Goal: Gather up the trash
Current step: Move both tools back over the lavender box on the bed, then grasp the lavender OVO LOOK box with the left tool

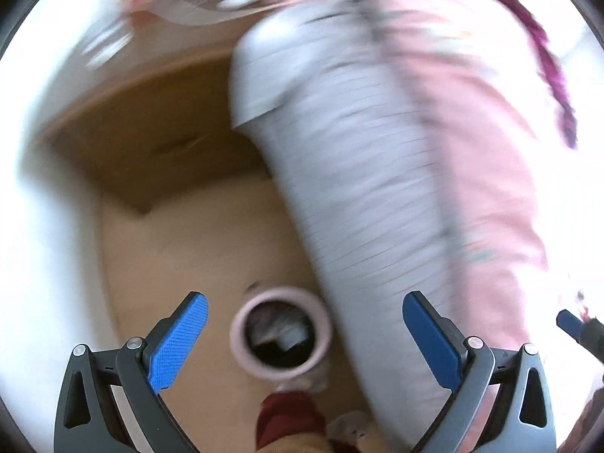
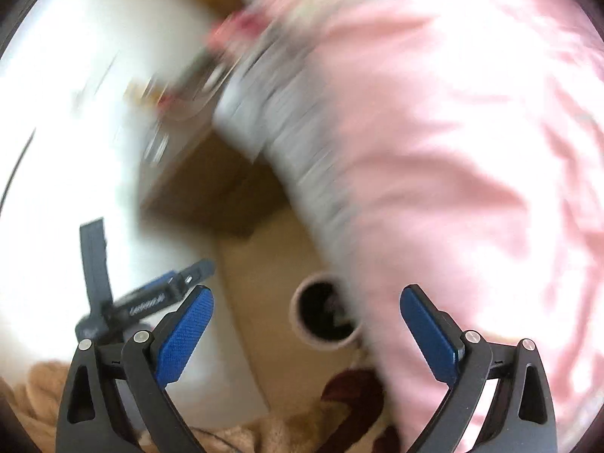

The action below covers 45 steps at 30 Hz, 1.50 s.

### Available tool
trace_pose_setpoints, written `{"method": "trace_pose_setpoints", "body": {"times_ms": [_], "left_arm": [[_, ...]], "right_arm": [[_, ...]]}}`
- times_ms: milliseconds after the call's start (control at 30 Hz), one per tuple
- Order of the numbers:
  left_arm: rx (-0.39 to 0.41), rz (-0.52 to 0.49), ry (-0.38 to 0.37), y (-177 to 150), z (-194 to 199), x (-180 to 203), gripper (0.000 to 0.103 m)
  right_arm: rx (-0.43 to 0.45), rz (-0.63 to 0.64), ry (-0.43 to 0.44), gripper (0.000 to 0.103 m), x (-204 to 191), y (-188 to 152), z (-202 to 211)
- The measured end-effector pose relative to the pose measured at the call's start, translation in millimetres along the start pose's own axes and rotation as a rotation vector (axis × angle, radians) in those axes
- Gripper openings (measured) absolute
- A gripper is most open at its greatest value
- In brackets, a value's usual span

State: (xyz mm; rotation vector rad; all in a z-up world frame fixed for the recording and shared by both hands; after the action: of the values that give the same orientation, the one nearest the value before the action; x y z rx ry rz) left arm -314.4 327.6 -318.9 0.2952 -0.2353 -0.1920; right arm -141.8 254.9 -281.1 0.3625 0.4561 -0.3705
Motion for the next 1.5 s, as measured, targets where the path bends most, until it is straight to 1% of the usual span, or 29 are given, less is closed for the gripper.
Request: {"method": "trace_pose_setpoints", "body": {"times_ms": [33, 67, 133, 200, 233, 300, 367, 433, 500, 600, 633, 700, 767, 833, 900, 933, 1000, 1067, 1133, 1200, 1267, 1300, 1333, 1367, 1400, 1500], "left_arm": [[0.009, -0.048, -0.029, 10.4, 0.4, 22.7, 0.103], [0.014, -0.110, -0.066, 22.4, 0.7, 52.8, 0.103], [0.023, -0.233, -0.138, 39.5, 2.9, 111.5, 0.103], [0.036, -0.366, -0.205, 46.4, 5.3, 171.8, 0.103], [0.034, -0.436, -0.240, 47.1, 5.4, 202.3, 0.103], [0.024, -0.552, -0.300, 43.7, 5.3, 254.4, 0.103], [0.006, -0.665, -0.358, 34.2, 3.2, 305.0, 0.103], [-0.022, -0.790, -0.405, 19.3, -1.0, 360.8, 0.103], [-0.029, -0.891, -0.440, 3.8, -3.1, 404.7, 0.103], [-0.041, -1.061, -0.446, -24.2, -10.3, 477.9, 0.103], [-0.048, -1.096, -0.450, -32.3, -11.1, 495.6, 0.103], [-0.067, -1.174, -0.463, -51.6, -14.8, 542.5, 0.103], [-0.085, -1.257, -0.436, -66.2, -22.5, 580.5, 0.103], [-0.109, -1.333, -0.390, -82.9, -34.8, 613.4, 0.103], [-0.149, -1.388, -0.358, -102.2, -51.6, 642.8, 0.103], [-0.164, -1.397, -0.342, -107.5, -59.4, 653.3, 0.103], [-0.205, -1.415, -0.283, -118.7, -85.3, 669.0, 0.103], [-0.230, -1.438, -0.228, -127.0, -106.5, 676.7, 0.103], [-0.238, -1.458, -0.175, -135.8, -123.3, 681.5, 0.103], [-0.243, -1.475, -0.140, -144.3, -135.5, 682.8, 0.102], [-0.220, -1.478, -0.109, -150.0, -144.9, 685.1, 0.094], [-0.208, -1.476, -0.114, -152.9, -147.1, 687.0, 0.078], [-0.203, -1.468, -0.134, -154.7, -146.8, 688.8, 0.044], [-0.198, -1.450, -0.164, -156.5, -145.5, 690.4, 0.041], [-0.188, -1.428, -0.161, -155.0, -145.3, 690.1, 0.039], [-0.214, -1.343, -0.180, -150.0, -141.3, 683.8, 0.038]], "right_arm": [[0.041, -0.060, -0.028, 0.099, 20.1, 9.7, 19.5], [0.070, -0.109, -0.047, 0.099, 37.3, 16.2, 34.9], [0.164, -0.213, -0.086, 0.099, 75.1, 29.9, 74.3], [0.250, -0.282, -0.143, 0.099, 112.0, 37.3, 113.6], [0.273, -0.308, -0.178, 0.099, 128.0, 40.0, 129.6], [0.306, -0.392, -0.247, 0.099, 169.6, 35.2, 162.7], [0.340, -0.465, -0.276, 0.099, 194.1, 30.0, 187.0], [0.392, -0.538, -0.320, 0.099, 224.4, 14.7, 214.0], [0.422, -0.593, -0.347, 0.099, 247.5, -4.1, 235.6], [0.460, -0.663, -0.358, 0.099, 278.5, -31.3, 256.4], [0.472, -0.692, -0.354, 0.099, 290.2, -38.8, 264.2], [0.493, -0.738, -0.346, 0.099, 311.1, -48.0, 275.6], [0.512, -0.780, -0.340, 0.099, 334.1, -57.5, 290.1], [0.523, -0.796, -0.331, 0.099, 348.5, -60.7, 300.6], [0.543, -0.805, -0.315, 0.099, 365.7, -63.6, 312.5], [0.551, -0.805, -0.307, 0.099, 373.3, -64.1, 315.8], [0.558, -0.807, -0.291, 0.099, 390.4, -67.4, 322.0], [0.564, -0.813, -0.273, 0.099, 406.0, -69.1, 325.6], [0.575, -0.819, -0.262, 0.099, 417.4, -71.4, 330.2], [0.582, -0.828, -0.248, 0.099, 429.8, -72.9, 335.2], [0.586, -0.833, -0.235, 0.099, 438.7, -75.1, 338.0], [0.583, -0.833, -0.230, 0.099, 442.1, -76.3, 338.5], [0.578, -0.830, -0.227, 0.099, 445.1, -76.9, 338.4], [0.573, -0.824, -0.225, 0.099, 448.8, -77.5, 338.2], [0.569, -0.820, -0.222, 0.099, 451.4, -77.6, 337.9], [0.548, -0.803, -0.217, 0.099, 459.8, -76.7, 335.9]]}}
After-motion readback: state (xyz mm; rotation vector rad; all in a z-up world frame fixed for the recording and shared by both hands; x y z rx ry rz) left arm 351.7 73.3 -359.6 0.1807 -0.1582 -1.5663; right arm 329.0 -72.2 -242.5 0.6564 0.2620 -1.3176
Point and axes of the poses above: each gripper's, at about its wrist camera, not at the fingertips, and z roughly against the way its jaws point, x to its right, y to its top, the point moved 9 cm from there along -z, roughly the way its jaws point, and after that the axes turned 1 degree about x, right-handed, at the moved point
